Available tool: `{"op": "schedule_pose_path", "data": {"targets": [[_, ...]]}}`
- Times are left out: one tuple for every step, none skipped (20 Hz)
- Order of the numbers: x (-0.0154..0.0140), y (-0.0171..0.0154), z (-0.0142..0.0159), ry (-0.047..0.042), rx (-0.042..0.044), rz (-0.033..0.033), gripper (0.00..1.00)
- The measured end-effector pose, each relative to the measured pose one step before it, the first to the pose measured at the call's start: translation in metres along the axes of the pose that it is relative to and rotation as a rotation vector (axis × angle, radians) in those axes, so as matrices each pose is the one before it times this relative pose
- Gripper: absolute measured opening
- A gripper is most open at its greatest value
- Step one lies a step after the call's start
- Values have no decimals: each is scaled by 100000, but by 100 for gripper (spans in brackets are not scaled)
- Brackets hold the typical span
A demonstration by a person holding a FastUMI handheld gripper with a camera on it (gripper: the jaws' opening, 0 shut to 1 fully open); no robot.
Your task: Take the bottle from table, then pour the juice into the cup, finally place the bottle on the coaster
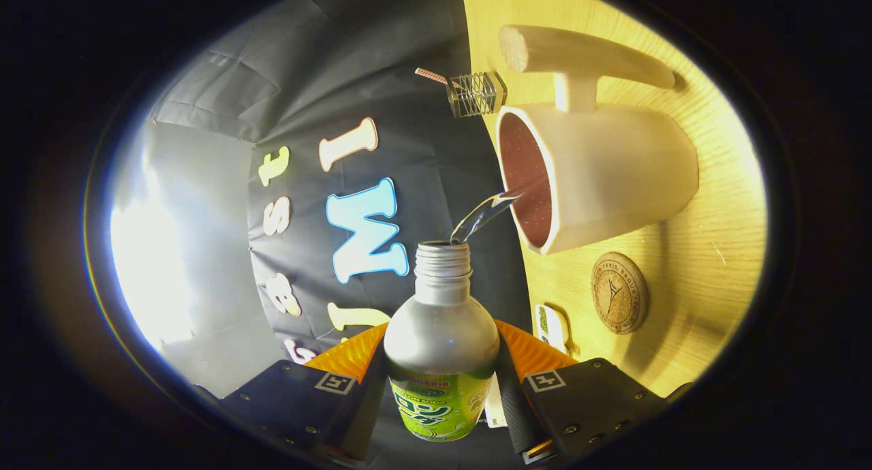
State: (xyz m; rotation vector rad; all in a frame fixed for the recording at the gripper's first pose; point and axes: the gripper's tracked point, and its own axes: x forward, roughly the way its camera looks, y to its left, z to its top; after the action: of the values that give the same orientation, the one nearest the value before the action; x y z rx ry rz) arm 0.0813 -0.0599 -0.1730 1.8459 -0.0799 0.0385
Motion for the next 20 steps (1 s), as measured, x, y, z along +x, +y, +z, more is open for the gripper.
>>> {"op": "schedule_pose_path", "data": {"targets": [[174, -3, -80, -20, 431, 80, 76], [-38, 180, -138, -40, 396, 370, 76], [22, 223, -42, -34, 255, 388, 76], [45, 250, -40, 43, 178, 360, 76], [40, 23, 19, -42, 272, 165, 76], [146, -1, -72, 225, 541, -112, 76], [59, -114, -43, 66, 753, -215, 76], [-119, -104, -103, -96, 984, -357, 76], [67, -239, -101, -134, 941, -105, 76], [-100, 44, 60, -81, 891, 80, 76], [-289, -175, 196, -19, 616, -60, 76], [-159, 9, -110, 9, 323, -81, 76], [-50, 100, 78, -307, 376, 51, 76], [1, 275, -78, -221, 502, 119, 75], [25, 55, 8, -309, 553, 55, 76], [63, 72, 56, -265, 625, 122, 76], [9, 54, -78, -237, 760, 15, 76], [60, 82, -27, -227, 826, 67, 76], [59, 108, -88, -70, 896, 212, 76], [-108, 147, 46, -73, 877, 105, 76]]}}
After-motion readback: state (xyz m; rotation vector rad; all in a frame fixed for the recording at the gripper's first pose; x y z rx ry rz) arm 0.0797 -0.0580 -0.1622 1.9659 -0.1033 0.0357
